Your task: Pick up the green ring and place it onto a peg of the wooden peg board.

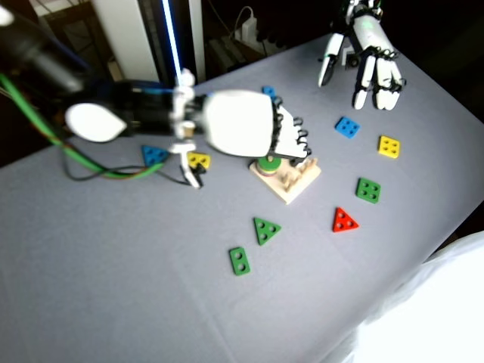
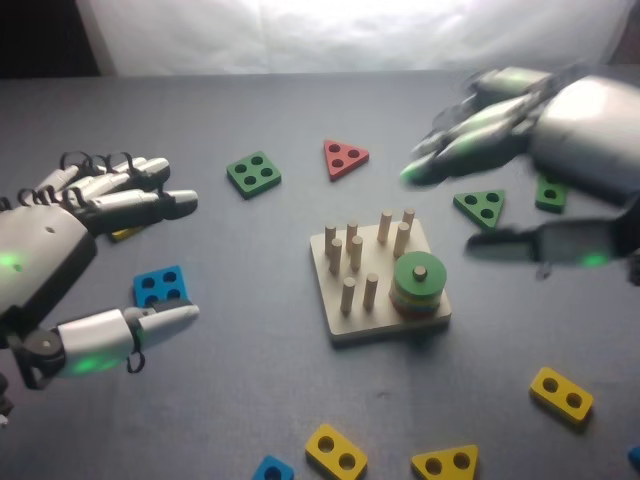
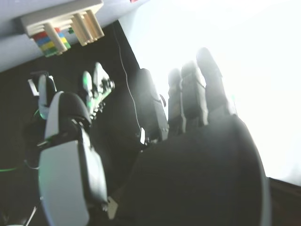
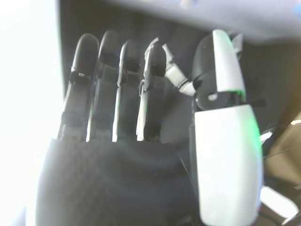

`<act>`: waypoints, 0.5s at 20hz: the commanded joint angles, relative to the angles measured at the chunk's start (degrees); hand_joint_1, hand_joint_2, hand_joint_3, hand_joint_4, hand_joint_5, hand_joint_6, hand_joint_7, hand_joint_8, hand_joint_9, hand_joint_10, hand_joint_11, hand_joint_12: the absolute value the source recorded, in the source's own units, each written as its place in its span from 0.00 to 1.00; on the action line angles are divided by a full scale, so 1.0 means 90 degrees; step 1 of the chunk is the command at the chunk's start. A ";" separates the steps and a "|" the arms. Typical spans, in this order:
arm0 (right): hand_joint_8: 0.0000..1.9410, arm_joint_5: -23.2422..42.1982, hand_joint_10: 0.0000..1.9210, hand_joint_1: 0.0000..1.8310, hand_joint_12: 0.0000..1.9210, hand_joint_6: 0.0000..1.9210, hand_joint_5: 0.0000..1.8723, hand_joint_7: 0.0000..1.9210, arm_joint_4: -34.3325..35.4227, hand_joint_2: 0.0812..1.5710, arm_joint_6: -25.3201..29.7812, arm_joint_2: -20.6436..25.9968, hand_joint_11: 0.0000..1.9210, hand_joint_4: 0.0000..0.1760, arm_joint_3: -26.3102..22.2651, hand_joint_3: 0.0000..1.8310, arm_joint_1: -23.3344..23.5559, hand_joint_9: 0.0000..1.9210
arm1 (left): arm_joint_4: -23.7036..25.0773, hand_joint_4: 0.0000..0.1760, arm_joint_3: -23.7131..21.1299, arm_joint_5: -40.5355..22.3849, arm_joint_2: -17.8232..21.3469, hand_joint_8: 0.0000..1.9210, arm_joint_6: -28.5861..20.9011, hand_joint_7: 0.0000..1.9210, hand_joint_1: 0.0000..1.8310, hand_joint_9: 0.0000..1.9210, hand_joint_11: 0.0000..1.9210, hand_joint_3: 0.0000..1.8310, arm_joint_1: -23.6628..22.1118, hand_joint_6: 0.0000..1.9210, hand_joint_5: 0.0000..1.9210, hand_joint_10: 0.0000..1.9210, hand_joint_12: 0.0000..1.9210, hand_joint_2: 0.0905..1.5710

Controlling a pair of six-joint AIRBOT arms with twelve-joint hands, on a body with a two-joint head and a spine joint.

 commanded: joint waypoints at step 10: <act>0.00 0.4785 0.00 0.33 0.17 0.00 0.25 0.41 0.1836 0.84 -0.0553 0.0650 0.38 0.00 -0.0805 0.00 -0.0913 0.46 | 0.0049 0.00 -0.0014 -0.2516 -0.0144 0.01 -0.0732 0.29 0.24 0.27 0.02 0.00 -0.0050 0.00 0.16 0.02 0.52 0.74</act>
